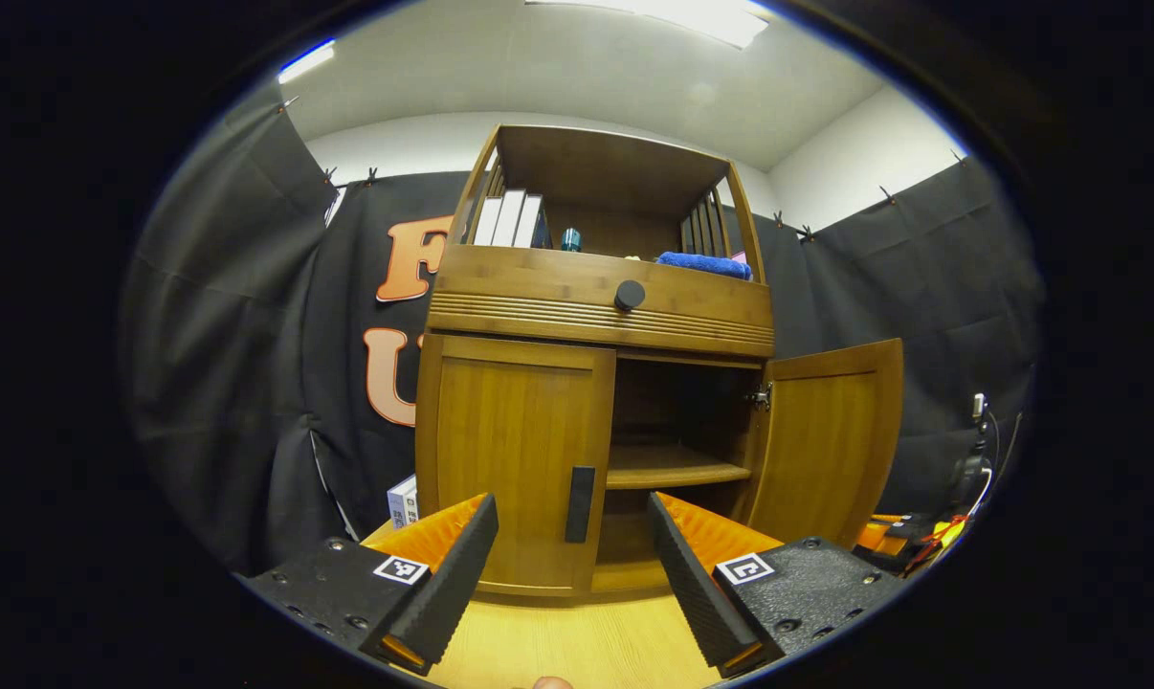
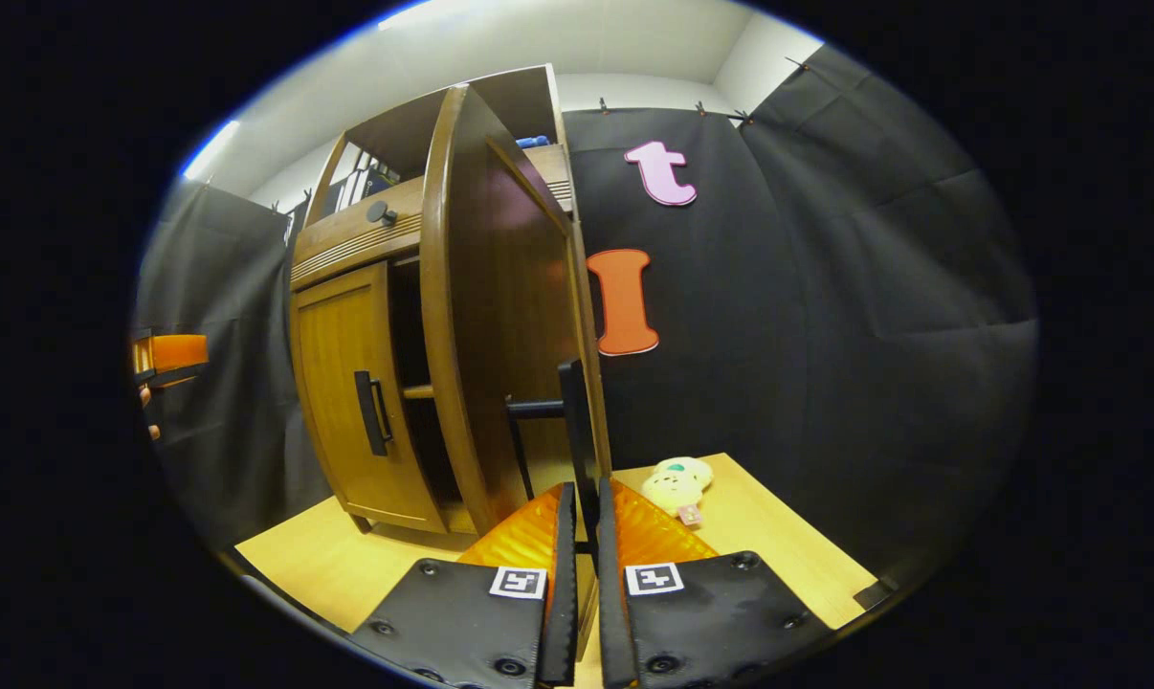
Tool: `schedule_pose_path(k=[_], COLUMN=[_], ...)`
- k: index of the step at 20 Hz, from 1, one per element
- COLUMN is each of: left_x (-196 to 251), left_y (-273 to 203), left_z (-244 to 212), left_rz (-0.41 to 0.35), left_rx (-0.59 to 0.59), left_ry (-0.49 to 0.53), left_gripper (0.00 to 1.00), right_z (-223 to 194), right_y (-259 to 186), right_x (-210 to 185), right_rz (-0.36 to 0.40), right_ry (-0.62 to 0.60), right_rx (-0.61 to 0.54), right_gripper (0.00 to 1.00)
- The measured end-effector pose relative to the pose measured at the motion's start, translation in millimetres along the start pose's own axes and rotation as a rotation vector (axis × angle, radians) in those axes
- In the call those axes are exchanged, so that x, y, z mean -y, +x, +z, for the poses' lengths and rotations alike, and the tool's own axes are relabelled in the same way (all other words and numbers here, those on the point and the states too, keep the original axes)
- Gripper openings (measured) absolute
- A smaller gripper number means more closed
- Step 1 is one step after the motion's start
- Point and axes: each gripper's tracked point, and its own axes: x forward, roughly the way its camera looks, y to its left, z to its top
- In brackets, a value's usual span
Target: Open the right door of the double-door shoe cabinet with the right hand, and open the left door with the left hand.
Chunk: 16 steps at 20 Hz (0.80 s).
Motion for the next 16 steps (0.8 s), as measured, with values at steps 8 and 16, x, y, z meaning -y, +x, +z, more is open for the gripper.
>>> schedule_pose_path(k=[8,16], left_x=[18.5,28.5], left_y=[44.7,78.2], left_z=[-40.1,-64.1], left_rz=[0.004,0.015], left_rx=[-0.039,-0.054], left_ry=[-0.033,0.005], left_gripper=[0.92,0.95], right_z=[0.5,9.9], right_y=[-31.7,-58.0], right_x=[56.6,59.7], right_rz=[-0.072,-0.098], right_ry=[0.043,-0.004], right_rx=[0.034,0.08], right_gripper=[0.1,0.23])
